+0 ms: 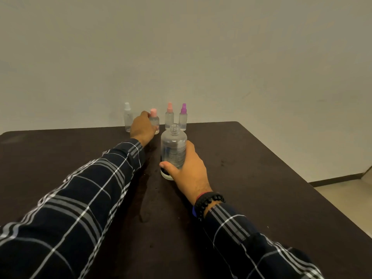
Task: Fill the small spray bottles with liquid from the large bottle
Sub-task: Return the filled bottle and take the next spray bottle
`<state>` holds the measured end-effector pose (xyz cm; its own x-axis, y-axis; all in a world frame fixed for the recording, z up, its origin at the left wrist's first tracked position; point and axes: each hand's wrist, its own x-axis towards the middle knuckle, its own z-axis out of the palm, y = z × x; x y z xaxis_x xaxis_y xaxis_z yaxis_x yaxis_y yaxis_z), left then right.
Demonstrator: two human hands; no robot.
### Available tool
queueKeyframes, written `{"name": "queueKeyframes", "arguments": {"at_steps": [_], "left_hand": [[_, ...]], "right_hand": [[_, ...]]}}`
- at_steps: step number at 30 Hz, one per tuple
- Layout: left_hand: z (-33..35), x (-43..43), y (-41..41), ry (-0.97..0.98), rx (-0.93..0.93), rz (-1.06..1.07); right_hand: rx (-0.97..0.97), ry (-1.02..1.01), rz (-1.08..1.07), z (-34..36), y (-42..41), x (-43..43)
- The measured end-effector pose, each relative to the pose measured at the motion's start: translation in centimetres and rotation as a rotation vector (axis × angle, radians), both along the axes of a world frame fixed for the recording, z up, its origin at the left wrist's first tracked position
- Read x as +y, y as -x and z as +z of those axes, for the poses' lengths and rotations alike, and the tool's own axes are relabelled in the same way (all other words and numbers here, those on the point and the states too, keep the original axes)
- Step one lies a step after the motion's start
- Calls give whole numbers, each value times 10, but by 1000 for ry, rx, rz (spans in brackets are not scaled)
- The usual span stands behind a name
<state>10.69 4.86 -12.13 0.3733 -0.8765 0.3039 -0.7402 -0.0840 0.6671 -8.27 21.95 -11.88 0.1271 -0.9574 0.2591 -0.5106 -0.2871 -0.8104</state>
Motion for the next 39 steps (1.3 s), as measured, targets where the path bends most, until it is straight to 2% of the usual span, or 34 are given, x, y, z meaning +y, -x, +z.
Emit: {"name": "queueKeyframes", "arguments": {"at_steps": [8, 20, 28, 33, 39], "left_hand": [[-6, -7, 4, 47, -26, 55], [-8, 5, -2, 40, 78, 72], [5, 41, -20, 277, 15, 316], [6, 23, -43, 156, 176, 286], [0, 1, -51, 49, 231, 189]], "right_hand": [[31, -1, 7, 2, 1, -1], [58, -30, 4, 5, 1, -1], [72, -27, -3, 6, 0, 3], [72, -30, -3, 7, 1, 3], [64, -21, -2, 5, 2, 1]]}}
